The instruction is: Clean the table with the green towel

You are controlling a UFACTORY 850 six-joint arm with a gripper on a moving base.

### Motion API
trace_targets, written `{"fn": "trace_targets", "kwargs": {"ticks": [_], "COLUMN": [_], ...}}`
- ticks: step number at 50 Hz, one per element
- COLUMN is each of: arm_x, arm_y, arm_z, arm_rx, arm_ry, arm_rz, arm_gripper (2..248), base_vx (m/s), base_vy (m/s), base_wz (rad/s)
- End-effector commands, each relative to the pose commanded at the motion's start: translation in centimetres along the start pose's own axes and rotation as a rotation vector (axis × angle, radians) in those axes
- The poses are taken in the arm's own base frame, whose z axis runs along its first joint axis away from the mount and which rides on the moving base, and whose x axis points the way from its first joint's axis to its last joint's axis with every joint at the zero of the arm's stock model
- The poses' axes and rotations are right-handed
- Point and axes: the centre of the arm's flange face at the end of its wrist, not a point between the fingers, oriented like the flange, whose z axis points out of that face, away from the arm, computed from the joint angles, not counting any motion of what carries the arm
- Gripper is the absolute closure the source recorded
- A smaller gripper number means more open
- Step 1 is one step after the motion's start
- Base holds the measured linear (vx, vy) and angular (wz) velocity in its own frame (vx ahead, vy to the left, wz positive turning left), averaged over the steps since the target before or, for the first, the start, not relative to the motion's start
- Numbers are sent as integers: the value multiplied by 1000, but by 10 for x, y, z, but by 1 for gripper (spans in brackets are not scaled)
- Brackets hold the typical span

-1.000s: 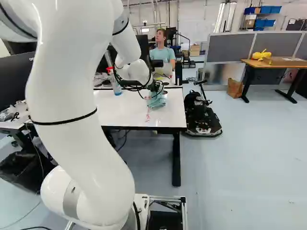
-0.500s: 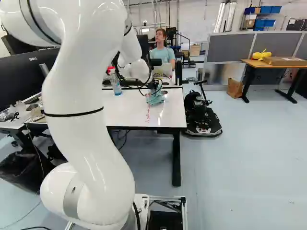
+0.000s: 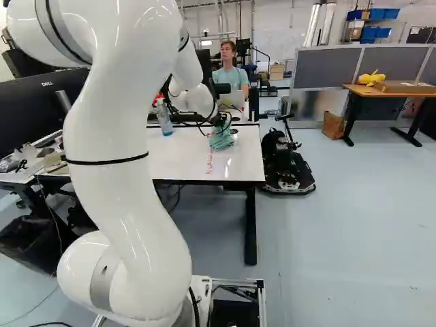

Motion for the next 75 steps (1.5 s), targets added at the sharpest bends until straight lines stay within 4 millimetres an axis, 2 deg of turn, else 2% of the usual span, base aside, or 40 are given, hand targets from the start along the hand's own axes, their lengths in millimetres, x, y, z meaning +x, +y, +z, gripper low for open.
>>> {"fn": "trace_targets", "kwargs": {"ticks": [29,75], "arm_x": [-22,-32], "arm_y": [0,0], "arm_z": [28,27], "arm_rx": [0,0], "arm_ry": [-55,-167], "arm_rz": [0,0], "arm_gripper": [212,212], "base_vx": [0,0], "base_vy": [0,0], "base_wz": [0,0]}}
